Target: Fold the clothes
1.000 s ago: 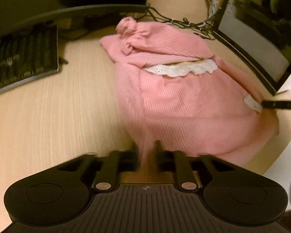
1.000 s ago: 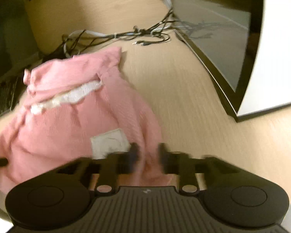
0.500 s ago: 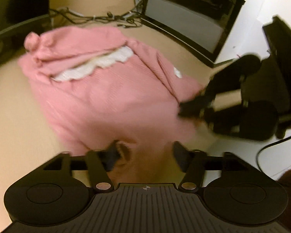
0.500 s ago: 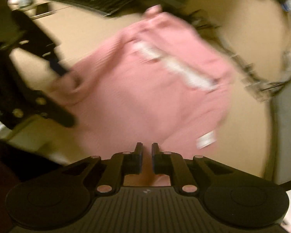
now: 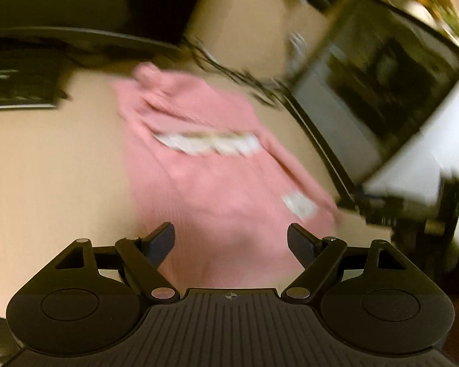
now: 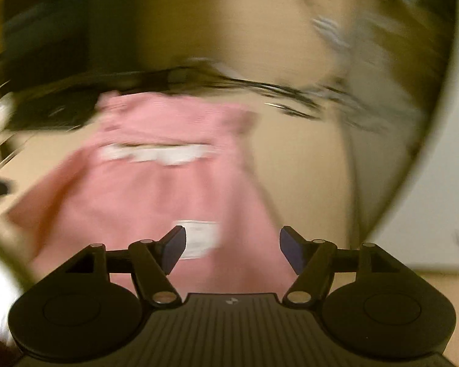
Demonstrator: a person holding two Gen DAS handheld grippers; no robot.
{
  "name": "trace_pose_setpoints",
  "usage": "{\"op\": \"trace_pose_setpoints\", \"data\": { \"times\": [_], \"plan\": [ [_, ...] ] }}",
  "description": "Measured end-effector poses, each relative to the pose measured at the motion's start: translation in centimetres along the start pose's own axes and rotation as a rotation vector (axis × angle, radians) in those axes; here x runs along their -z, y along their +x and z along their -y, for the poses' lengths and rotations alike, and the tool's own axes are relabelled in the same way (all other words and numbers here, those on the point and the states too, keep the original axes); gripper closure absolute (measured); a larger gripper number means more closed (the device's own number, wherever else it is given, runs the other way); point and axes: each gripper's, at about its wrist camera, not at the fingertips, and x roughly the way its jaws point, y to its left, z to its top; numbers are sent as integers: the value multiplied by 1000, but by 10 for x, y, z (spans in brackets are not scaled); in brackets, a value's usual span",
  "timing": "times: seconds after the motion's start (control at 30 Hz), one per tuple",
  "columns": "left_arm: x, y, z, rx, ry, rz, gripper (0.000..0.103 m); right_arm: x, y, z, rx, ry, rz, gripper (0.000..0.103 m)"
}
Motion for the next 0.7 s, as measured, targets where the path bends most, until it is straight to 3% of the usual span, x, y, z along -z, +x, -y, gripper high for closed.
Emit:
{"op": "trace_pose_setpoints", "data": {
  "times": [0.1, 0.23, 0.27, 0.3, 0.33, 0.4, 0.47, 0.57, 0.63, 0.7],
  "plan": [
    [0, 12, -9, -38, -78, -9, 17, 18, 12, 25, 39, 246, -13, 34],
    [6, 31, -12, -94, -121, -37, 17, 32, 22, 30, 60, 338, 21, 39],
    [7, 34, -12, -116, -118, -38, 17, 32, 25, 27, 46, 329, 24, 56],
    [7, 34, -13, -130, -116, -36, 18, 29, 28, 22, 24, 305, 12, 83],
    [7, 33, -12, -136, -117, -29, 18, 24, 33, 16, -8, 279, 0, 96],
    [2, 26, -12, -145, -104, 1, 17, 11, 30, -4, -42, 162, 31, 98],
    [-3, 20, -13, -187, -60, 29, 16, 0, 17, -32, -37, -66, 77, 98],
    [-10, 15, -13, -273, 16, 56, 11, 3, 9, -73, -54, -417, 51, 98],
    [-7, 19, -19, -303, 14, 21, 11, 18, 18, -94, -60, -616, -3, 98],
    [1, 25, -24, -302, -8, -16, 11, 32, 24, -104, -53, -726, -36, 98]
  ]
}}
